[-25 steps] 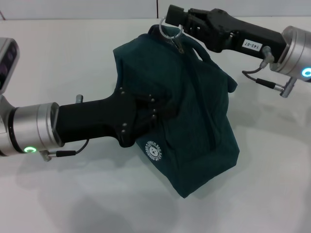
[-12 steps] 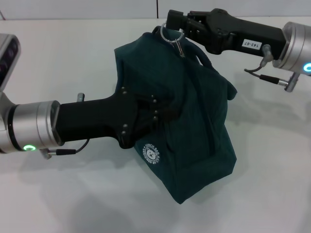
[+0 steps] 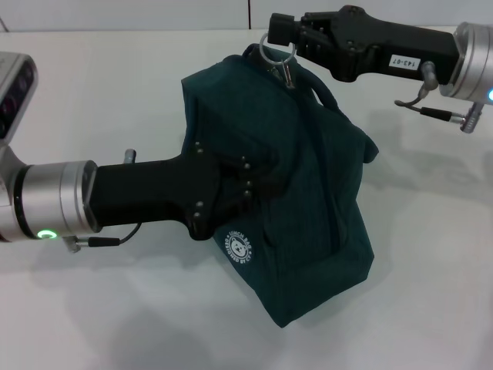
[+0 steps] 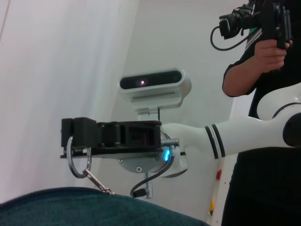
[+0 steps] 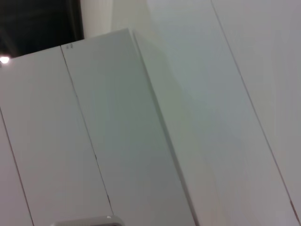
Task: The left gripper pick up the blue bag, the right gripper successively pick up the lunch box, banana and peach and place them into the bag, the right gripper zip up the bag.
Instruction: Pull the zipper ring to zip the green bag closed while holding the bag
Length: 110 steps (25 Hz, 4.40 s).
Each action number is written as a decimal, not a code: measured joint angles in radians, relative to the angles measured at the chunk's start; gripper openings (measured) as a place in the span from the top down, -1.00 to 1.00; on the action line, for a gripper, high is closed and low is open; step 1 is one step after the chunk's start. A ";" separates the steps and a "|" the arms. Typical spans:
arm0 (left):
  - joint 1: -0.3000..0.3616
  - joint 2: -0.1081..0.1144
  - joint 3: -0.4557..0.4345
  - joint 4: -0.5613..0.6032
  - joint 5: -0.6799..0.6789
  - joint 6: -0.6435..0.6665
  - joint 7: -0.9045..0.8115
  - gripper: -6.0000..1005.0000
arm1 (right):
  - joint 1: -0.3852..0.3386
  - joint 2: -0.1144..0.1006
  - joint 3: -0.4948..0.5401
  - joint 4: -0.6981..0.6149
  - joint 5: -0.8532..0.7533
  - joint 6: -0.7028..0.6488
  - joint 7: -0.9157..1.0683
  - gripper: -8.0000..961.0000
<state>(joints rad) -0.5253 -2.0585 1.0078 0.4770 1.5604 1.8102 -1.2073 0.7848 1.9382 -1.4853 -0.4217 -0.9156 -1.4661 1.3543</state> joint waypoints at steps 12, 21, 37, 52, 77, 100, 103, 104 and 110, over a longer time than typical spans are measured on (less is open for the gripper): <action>-0.020 0.002 0.000 0.000 0.070 0.055 0.000 0.88 | 0.008 0.002 0.005 -0.018 -0.009 0.052 -0.005 0.88; -0.024 0.002 0.001 0.000 0.094 0.103 0.008 0.88 | 0.007 0.001 0.015 -0.020 -0.010 0.100 -0.009 0.88; 0.041 0.000 -0.232 -0.011 0.087 0.021 0.002 0.89 | -0.103 0.015 0.067 -0.145 -0.007 0.122 0.008 0.88; 0.091 -0.013 -0.372 -0.005 0.071 -0.085 0.014 0.72 | -0.231 0.046 0.119 -0.220 -0.005 0.124 0.064 0.87; -0.059 -0.027 0.032 0.829 0.190 -0.158 -0.983 -0.70 | -0.146 0.063 0.168 -0.105 -0.006 0.115 0.071 0.87; -0.063 -0.029 0.331 1.054 0.566 -0.378 -1.568 -0.68 | -0.143 0.069 0.168 -0.114 -0.009 0.072 0.070 0.86; -0.060 -0.028 0.333 1.071 0.579 -0.379 -1.580 -0.68 | -0.145 0.069 0.168 -0.115 -0.009 0.062 0.071 0.86; -0.060 -0.029 0.333 1.071 0.583 -0.381 -1.581 -0.68 | -0.145 0.068 0.169 -0.115 -0.009 0.060 0.072 0.86; -0.059 -0.030 0.336 1.064 0.588 -0.387 -1.574 -0.64 | -0.146 0.068 0.169 -0.117 -0.009 0.056 0.074 0.86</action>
<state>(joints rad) -0.5846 -2.0882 1.3442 1.5406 2.1480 1.4235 -2.7810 0.6392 2.0063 -1.3161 -0.5389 -0.9243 -1.4097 1.4285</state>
